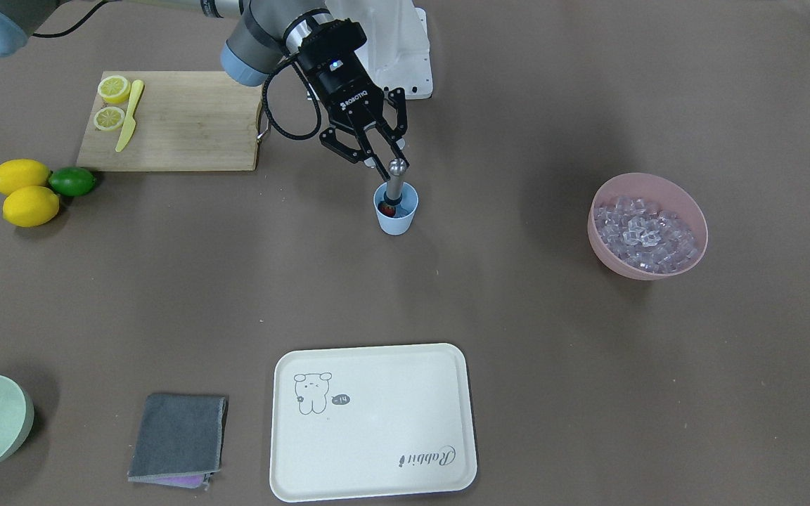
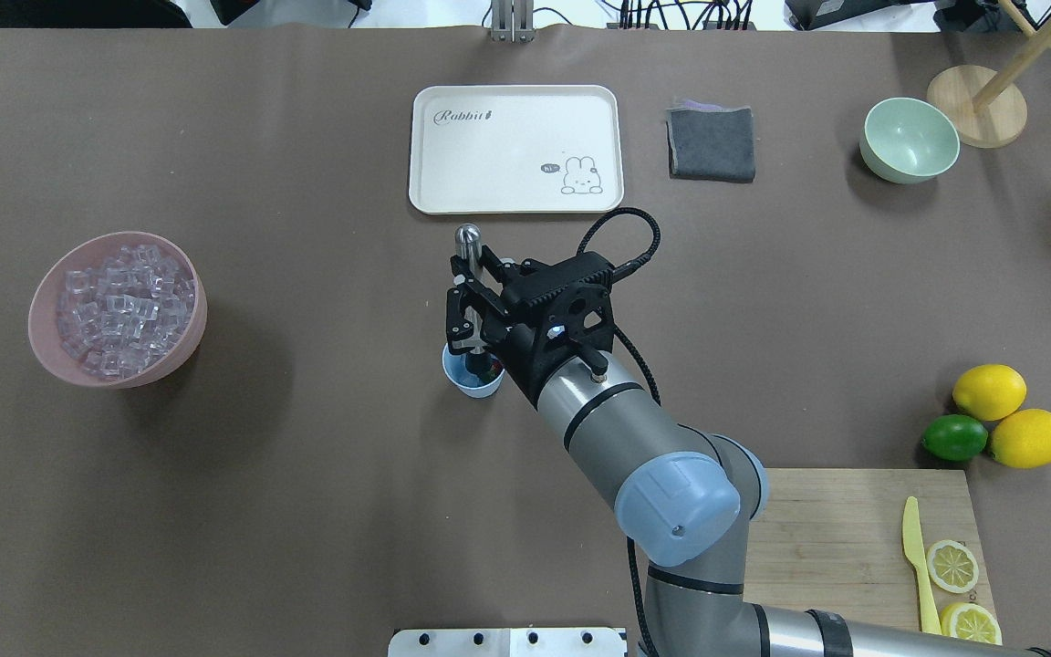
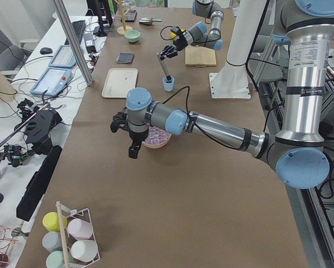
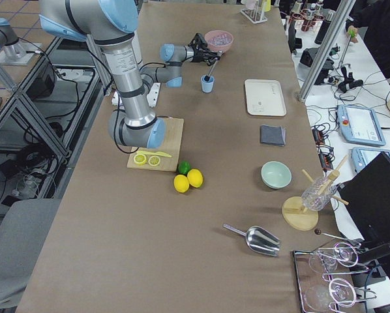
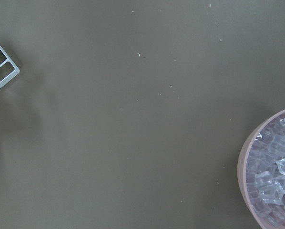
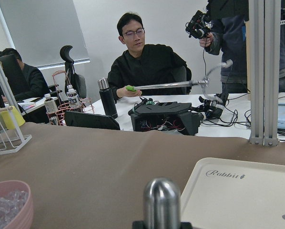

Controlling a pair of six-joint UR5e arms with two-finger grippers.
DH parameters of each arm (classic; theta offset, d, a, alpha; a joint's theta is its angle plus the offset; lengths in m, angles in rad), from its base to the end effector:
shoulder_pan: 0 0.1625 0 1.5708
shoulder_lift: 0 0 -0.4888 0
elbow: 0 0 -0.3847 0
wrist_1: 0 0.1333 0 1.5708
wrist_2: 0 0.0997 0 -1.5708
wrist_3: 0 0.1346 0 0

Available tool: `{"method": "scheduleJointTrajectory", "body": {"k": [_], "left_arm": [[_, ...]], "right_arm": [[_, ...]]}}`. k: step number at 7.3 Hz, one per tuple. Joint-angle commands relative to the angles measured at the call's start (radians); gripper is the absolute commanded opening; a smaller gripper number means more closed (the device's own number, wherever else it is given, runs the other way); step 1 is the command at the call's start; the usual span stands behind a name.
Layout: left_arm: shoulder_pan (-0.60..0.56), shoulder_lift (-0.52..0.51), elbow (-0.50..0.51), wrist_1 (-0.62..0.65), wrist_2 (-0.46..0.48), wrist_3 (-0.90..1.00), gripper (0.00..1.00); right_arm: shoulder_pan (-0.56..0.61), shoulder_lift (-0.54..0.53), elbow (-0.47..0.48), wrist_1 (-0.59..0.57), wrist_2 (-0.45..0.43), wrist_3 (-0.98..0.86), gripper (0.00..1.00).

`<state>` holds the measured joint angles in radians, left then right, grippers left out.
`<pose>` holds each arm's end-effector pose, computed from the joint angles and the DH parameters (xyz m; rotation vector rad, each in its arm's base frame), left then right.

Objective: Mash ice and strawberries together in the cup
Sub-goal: 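Press the muddler down into the cup repeatedly with the right gripper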

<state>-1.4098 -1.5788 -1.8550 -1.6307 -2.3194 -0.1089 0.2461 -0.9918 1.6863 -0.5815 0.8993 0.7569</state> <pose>0.0390 -0.5001 0.5986 0.2329 0.7796 0.1810 -0.5839 -0.3704 0.2145 1.2280 -1.1184 0.1346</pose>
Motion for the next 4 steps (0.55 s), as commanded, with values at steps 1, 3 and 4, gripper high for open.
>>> {"method": "scheduleJointTrajectory", "body": {"k": [1, 3, 4], "left_arm": [[0.000, 0.000, 0.000, 0.000, 0.000, 0.000, 0.96], [0.000, -0.001, 0.000, 0.000, 0.000, 0.000, 0.97], [0.000, 0.000, -0.001, 0.000, 0.000, 0.000, 0.97]], "right_arm": [[-0.002, 0.001, -0.019, 0.000, 0.006, 0.001, 0.00], [-0.002, 0.009, -0.019, 0.000, 0.006, 0.002, 0.00], [-0.002, 0.009, -0.029, -0.001, 0.006, 0.001, 0.00]]}}
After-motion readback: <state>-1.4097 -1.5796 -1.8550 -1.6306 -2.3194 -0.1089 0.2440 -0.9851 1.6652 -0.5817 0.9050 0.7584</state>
